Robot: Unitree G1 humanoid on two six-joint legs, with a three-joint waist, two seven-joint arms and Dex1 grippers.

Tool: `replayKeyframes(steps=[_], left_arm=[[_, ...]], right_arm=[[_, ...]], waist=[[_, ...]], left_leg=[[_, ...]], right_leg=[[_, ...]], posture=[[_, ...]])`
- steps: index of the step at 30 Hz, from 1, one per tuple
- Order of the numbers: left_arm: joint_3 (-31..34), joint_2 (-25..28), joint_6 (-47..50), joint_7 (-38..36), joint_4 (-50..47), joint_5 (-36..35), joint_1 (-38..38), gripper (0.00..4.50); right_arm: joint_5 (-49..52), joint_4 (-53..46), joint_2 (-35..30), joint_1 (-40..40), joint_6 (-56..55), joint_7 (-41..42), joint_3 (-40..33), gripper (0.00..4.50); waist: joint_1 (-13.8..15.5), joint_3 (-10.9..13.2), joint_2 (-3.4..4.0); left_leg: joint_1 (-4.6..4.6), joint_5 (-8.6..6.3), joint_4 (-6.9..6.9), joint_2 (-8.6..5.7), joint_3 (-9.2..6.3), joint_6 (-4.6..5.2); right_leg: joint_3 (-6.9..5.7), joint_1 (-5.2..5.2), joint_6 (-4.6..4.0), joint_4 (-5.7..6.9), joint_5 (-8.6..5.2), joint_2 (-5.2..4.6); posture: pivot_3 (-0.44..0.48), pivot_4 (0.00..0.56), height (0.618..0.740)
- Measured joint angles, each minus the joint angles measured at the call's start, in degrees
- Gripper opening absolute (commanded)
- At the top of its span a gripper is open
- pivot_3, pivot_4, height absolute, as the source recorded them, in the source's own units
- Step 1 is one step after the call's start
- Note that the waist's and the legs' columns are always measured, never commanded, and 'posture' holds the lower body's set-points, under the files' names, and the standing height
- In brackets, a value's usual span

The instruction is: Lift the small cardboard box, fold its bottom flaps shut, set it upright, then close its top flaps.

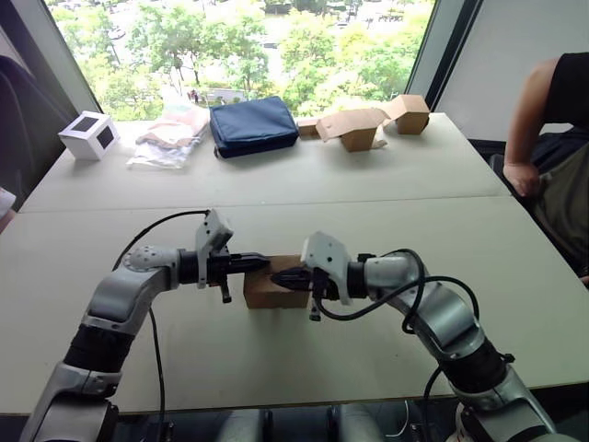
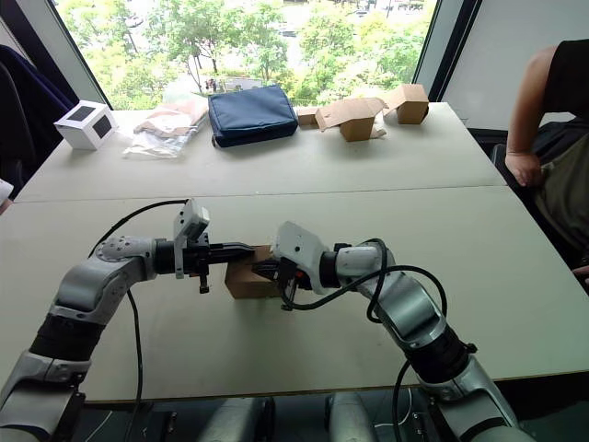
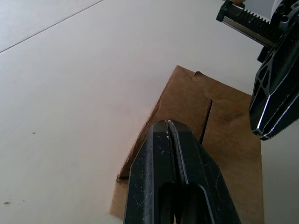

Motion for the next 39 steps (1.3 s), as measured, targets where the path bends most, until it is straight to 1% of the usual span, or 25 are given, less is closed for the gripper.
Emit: replayKeyframes(steps=[4,8,14,22,30,32,33,34,35,37,39], left_arm=[[3.1,0.04,4.16,1.02,-1.56,-3.28,0.07,0.04],[5.16,0.53,6.71,2.27,-6.21,-5.64,0.62,0.04],[4.47,1.26,7.45,4.37,-8.8,-4.8,1.47,0.04],[0.16,1.95,6.94,4.15,-9.77,-2.04,3.9,0.04],[0.14,2.01,5.8,4.23,-9.75,-1.5,4.7,0.04],[0.5,1.31,6.08,4.92,-9.75,-1.78,4.7,0.04],[1.56,0.19,6.8,6.12,-9.85,-2.97,4.75,0.04],[4.49,-1.47,8.74,8.51,-10.51,-5.53,4.88,0.04],[6.17,-1.81,9.58,9.58,-11.11,-6.86,4.86,0.04],[11.54,-1.53,12.12,11.67,-13.04,-10.7,4.97,0.04],[15.25,-0.38,14.15,12.9,-14.25,-13.45,5.27,0.04]], right_arm=[[2.33,0.15,0.61,-0.03,1.19,-1.3,-3.04,0.0],[2.6,2.25,0.73,-1.26,0.71,-2.94,-4.63,0.0],[1.68,5.28,0.41,-1.96,-1.35,-3.06,-3.29,0.0],[-1.92,9.13,0.29,-2.29,-3.99,-2.93,0.77,0.0],[-2.0,9.4,0.81,-2.28,-3.97,-3.13,1.23,0.0],[-1.77,9.42,0.95,-2.07,-4.02,-3.35,0.84,0.0],[-0.6,9.36,1.82,-1.43,-3.64,-3.81,-0.65,0.0],[3.0,8.94,3.86,-0.24,-2.24,-4.69,-4.77,0.0],[5.05,8.36,4.45,0.26,-1.61,-5.03,-7.09,0.0],[11.54,5.75,5.75,1.94,0.93,-6.08,-14.72,0.0],[16.49,3.72,5.46,3.02,3.5,-6.96,-20.08,0.0]], waist=[[-0.09,0.01,-0.01],[-0.09,0.01,-0.01],[-0.06,0.02,0.0],[-0.11,0.02,0.0],[-0.07,0.01,0.0],[-0.06,0.01,0.0],[-0.05,0.01,0.0],[0.02,0.03,-0.03],[0.03,0.03,-0.03],[0.03,0.03,-0.03],[0.01,0.02,-0.02]], left_leg=[[-0.04,0.0,-0.01,0.02,0.0,0.0],[-0.04,0.0,-0.01,0.01,0.0,0.0],[-0.03,0.0,-0.01,0.01,0.0,0.0],[-0.03,0.0,-0.02,0.01,0.0,0.0],[-0.02,0.0,-0.02,0.01,0.0,0.0],[-0.02,0.0,-0.01,0.01,0.0,0.0],[-0.03,0.0,-0.01,0.01,0.0,0.0],[-0.07,0.0,0.0,0.02,-0.03,0.0],[-0.1,0.0,0.01,0.02,-0.05,0.0],[-0.11,0.0,0.01,0.02,-0.08,0.0],[-0.08,0.0,0.0,0.01,-0.08,0.0]], right_leg=[[0.0,-0.06,0.0,0.0,0.0,0.02],[0.01,-0.05,0.0,0.0,0.0,0.01],[0.01,-0.04,0.0,0.0,0.0,0.04],[0.01,-0.05,0.0,0.0,0.0,0.07],[0.01,-0.04,0.0,0.0,0.0,0.04],[0.01,-0.04,0.0,0.0,0.0,0.04],[0.01,-0.03,0.0,0.0,0.0,0.04],[0.03,-0.06,0.0,0.0,0.0,0.01],[0.04,-0.06,0.01,0.0,0.0,0.0],[0.04,-0.06,0.01,0.0,0.0,-0.01],[0.03,-0.03,0.01,0.0,0.0,-0.01]], posture=[[0.0,0.15,0.74],[0.0,0.15,0.74],[0.0,0.15,0.74],[0.0,0.15,0.74],[0.0,0.15,0.74],[0.0,0.15,0.74],[0.0,0.15,0.74],[0.0,0.15,0.74],[0.0,0.15,0.74],[0.0,0.15,0.74],[0.0,0.15,0.74]])
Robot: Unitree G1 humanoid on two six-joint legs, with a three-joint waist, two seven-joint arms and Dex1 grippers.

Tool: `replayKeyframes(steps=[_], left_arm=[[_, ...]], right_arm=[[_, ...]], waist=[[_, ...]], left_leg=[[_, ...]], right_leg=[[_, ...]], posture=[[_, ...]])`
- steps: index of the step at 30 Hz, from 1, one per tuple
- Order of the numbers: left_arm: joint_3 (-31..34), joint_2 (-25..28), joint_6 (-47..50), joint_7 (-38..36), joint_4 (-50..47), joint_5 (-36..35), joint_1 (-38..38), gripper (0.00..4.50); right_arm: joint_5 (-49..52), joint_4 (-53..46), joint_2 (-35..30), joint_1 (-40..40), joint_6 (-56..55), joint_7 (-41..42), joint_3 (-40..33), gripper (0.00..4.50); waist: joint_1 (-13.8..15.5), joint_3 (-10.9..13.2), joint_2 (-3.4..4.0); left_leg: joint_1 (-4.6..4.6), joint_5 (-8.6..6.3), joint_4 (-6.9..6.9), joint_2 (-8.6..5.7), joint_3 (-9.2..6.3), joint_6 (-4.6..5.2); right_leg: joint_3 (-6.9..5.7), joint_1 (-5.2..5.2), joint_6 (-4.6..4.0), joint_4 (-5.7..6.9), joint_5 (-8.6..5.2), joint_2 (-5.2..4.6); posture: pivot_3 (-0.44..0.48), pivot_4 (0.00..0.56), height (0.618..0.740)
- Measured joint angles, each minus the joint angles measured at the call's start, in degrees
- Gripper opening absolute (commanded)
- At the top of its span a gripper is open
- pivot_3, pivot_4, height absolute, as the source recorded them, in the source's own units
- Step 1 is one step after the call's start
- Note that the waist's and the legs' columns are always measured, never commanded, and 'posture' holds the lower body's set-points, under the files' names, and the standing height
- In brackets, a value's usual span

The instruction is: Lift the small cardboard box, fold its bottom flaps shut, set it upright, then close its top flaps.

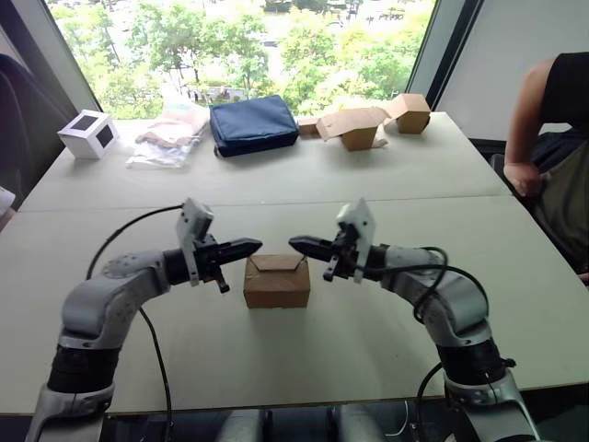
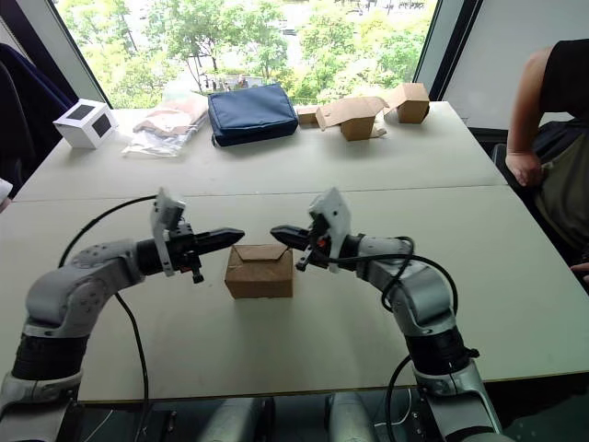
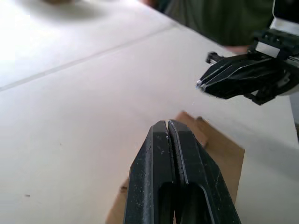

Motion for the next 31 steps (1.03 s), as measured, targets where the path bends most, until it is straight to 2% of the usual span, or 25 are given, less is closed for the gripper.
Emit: replayKeyframes(steps=[5,8,10,12,19,31], left_arm=[[7.37,2.69,7.78,6.22,-6.96,-4.72,11.81,0.04],[9.28,4.46,8.16,6.56,-11.43,-5.52,17.9,0.04],[11.21,5.29,7.75,6.46,-12.99,-5.1,25.06,0.04],[12.26,5.23,7.59,6.66,-12.97,-4.67,28.63,0.04],[13.71,5.72,2.27,5.18,-15.16,-3.66,35.4,0.04],[15.52,6.07,1.46,4.84,-12.7,-5.61,36.08,0.04]], right_arm=[[11.52,-4.92,-6.78,8.6,8.71,-0.41,-11.31,0.0],[12.65,-7.55,-9.1,12.1,9.52,-0.32,-11.26,0.0],[11.39,-8.54,-12.84,17.94,8.82,1.08,-9.95,0.0],[9.62,-8.29,-15.45,21.81,7.69,2.21,-8.23,0.0],[6.28,-6.37,-19.63,24.49,1.92,5.73,-5.86,0.0],[6.52,-6.0,-20.09,22.74,1.17,7.35,-3.56,0.0]], waist=[[-0.16,0.0,0.02],[-0.08,-0.03,0.06],[0.06,-0.05,0.16],[0.29,-0.01,0.11],[0.5,-0.02,0.12],[1.4,-0.02,0.13]], left_leg=[[0.04,-0.03,-0.07,0.01,0.04,0.06],[0.1,-0.03,-0.1,0.07,0.05,0.05],[0.17,-0.05,-0.19,0.07,0.1,0.07],[0.13,-0.05,-0.11,0.07,0.11,0.07],[0.12,-0.09,-0.04,0.07,0.15,0.13],[0.12,-0.09,-0.04,0.07,0.16,0.13]], right_leg=[[0.07,0.05,0.0,-0.13,0.0,-0.04],[0.06,0.11,-0.06,-0.14,0.01,-0.03],[0.06,0.19,-0.19,-0.26,-0.06,-0.08],[0.05,0.2,-0.27,-0.27,-0.11,-0.1],[0.05,0.32,-0.34,-0.48,-0.14,-0.18],[0.06,0.3,-0.35,-0.48,-0.14,-0.21]], posture=[[0.0,0.15,0.74],[0.0,0.15,0.74],[0.0,0.15,0.74],[0.0,0.15,0.74],[0.0,0.15,0.74],[0.0,0.15,0.74]])
